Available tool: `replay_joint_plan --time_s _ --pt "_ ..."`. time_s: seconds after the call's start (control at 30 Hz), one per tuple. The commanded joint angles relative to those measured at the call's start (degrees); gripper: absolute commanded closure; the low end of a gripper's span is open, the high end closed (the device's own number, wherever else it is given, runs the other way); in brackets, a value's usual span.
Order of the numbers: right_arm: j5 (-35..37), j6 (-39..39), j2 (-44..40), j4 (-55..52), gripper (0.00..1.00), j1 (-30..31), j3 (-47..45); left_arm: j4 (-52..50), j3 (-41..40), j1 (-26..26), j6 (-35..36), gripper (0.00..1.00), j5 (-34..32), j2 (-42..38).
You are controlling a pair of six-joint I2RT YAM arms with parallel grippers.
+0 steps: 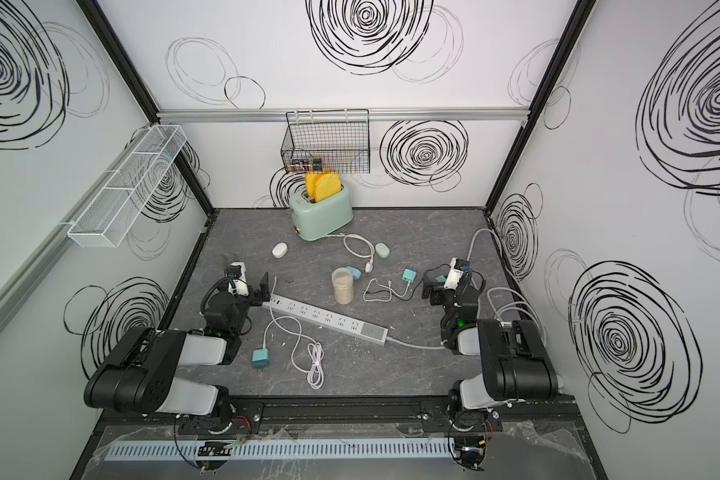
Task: Charge the bluetooth headset
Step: Pick up the plug from the center of the board.
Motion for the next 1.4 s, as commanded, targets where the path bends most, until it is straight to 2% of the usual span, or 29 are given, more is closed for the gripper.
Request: replay_joint_plan --time_s 0.0,0.47,0.53,0.73,0.77,0.83,0.9,0.97,1.07,1.2,1.37 --pt "0.2 -0.5 0.6 2.2 0.02 0.2 0.9 4.7 1.3 0.2 -0.1 0.04 -0.1 0.5" --pt "0.3 -0.4 0.8 1.9 0.02 0.1 1.2 3.5 1.9 1.9 -0.7 0.04 4.3 0.6" --pt "2.1 0.3 0.9 1.1 0.02 0.1 1.7 3.2 2.0 2.0 -0.7 0.04 4.5 0.6" --pt "4.2 0.1 0.0 1.0 0.01 0.5 1.9 2.0 2.5 1.7 -0.8 0.02 2.9 0.0" --pt "3.3 -1.1 -2.2 -0.7 0.03 0.7 2.2 0.7 3.1 1.7 -1.2 0.05 2.1 -0.9" --pt "8.0 -1.9 -7.9 -7.9 0.05 3.3 3.4 -8.5 6.5 0.7 -1.0 0.13 -0.9 -5.0" --pt "13.4 0.9 -15.1 -18.4 0.05 5.4 7.2 -17.1 9.2 -2.9 -1.2 0.12 -10.7 -9.9" --pt "15.4 7.8 -19.9 -29.3 0.08 5.4 12.7 -20.8 10.2 -6.2 -2.7 0.12 -16.1 -14.8" --pt "14.7 13.7 -22.6 -41.1 0.13 5.3 20.0 -29.6 15.3 -11.3 -7.8 0.13 -22.3 -21.8" --pt "11.6 18.9 -22.0 -51.8 0.18 4.9 26.7 -42.3 25.4 -16.9 -15.9 0.14 -21.6 -26.4" --pt "7.4 22.5 -16.0 -64.7 0.29 1.4 33.2 -63.7 39.7 -20.9 -24.1 0.16 -15.9 -25.2"
